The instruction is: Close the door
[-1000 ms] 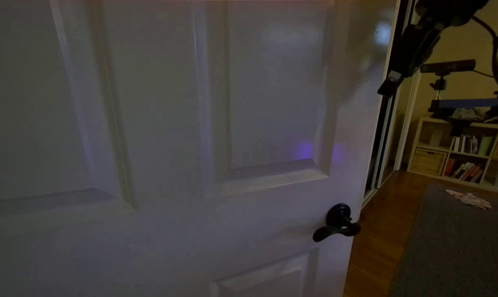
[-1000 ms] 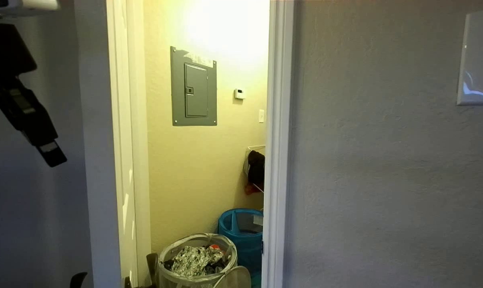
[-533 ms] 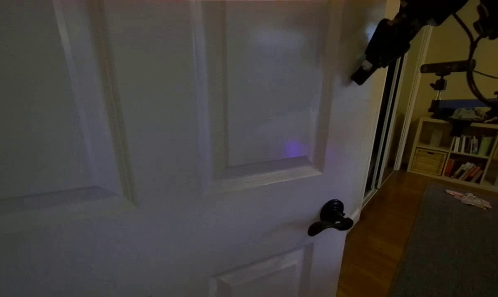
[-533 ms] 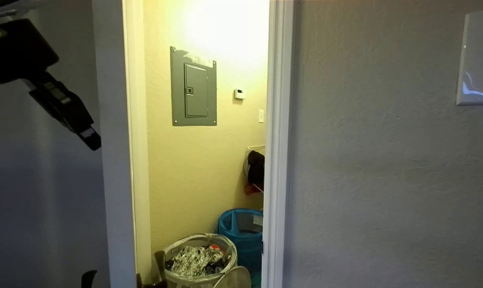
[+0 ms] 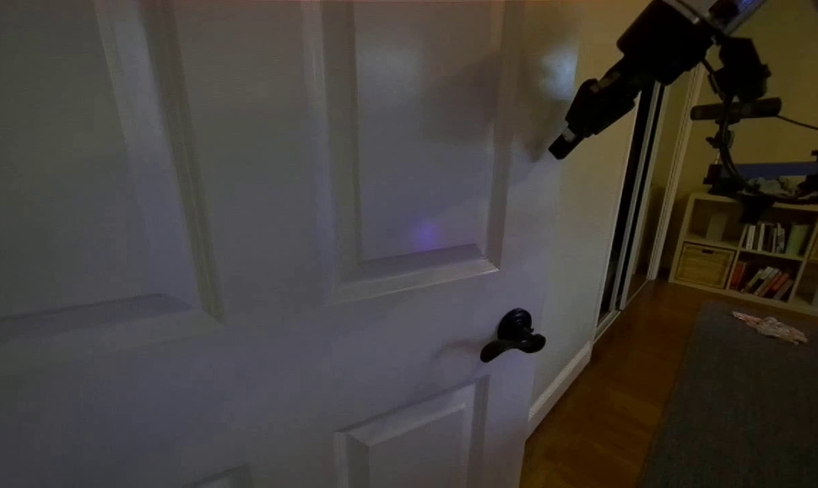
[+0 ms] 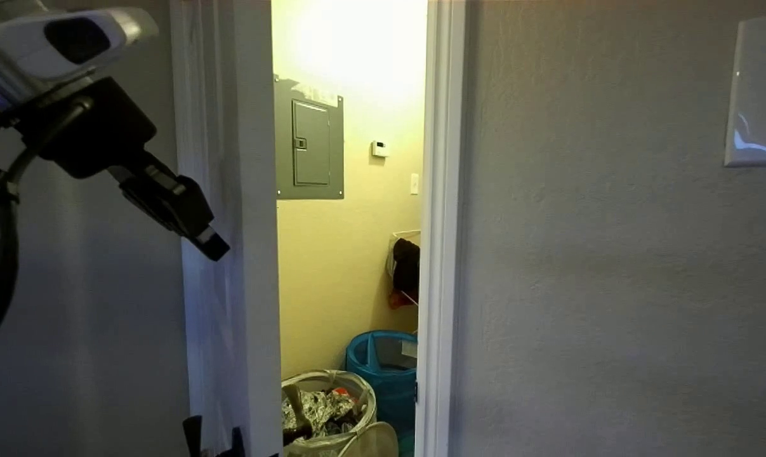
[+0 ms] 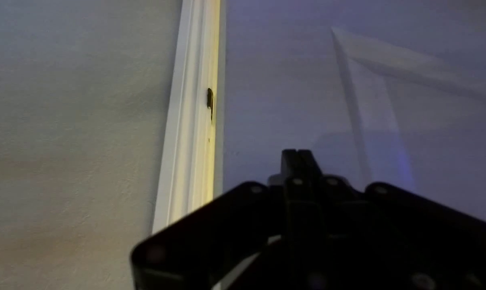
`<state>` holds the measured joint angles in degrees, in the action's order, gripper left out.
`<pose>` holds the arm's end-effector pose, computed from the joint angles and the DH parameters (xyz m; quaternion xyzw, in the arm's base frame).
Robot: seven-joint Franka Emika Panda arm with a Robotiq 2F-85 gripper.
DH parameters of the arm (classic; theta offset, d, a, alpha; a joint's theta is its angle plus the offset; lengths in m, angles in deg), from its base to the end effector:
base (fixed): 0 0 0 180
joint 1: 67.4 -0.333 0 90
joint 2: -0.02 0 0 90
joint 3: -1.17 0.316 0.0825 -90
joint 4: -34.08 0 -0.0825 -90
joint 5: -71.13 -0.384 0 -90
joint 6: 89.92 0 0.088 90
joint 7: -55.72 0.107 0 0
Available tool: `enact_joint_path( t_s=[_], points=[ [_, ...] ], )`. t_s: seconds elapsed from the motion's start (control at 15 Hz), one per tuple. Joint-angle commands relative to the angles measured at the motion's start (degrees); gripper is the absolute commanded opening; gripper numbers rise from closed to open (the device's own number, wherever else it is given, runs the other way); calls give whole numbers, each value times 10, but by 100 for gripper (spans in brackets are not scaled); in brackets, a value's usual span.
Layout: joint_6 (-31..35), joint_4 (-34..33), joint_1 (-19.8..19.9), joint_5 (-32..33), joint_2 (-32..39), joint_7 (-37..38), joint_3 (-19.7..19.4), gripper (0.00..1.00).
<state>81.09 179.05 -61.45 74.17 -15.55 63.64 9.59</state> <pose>0.4802 0.0267 0.4563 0.9348 -0.0170 0.3546 0.0004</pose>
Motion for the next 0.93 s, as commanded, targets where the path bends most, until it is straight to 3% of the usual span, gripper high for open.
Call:
enact_joint_path(
  t_s=[0.0,0.13,0.4,0.67,0.87],
  points=[
    [10,-36,-56,-47,47,-84,-51,3],
    [-4,-62,-116,-129,66,-180,-96,3],
    [-38,-108,-152,-227,81,-325,-138,3],
    [-84,-114,-136,-234,65,-407,-160,3],
    [-149,-82,-99,-172,38,-406,-179,3]
  ],
)
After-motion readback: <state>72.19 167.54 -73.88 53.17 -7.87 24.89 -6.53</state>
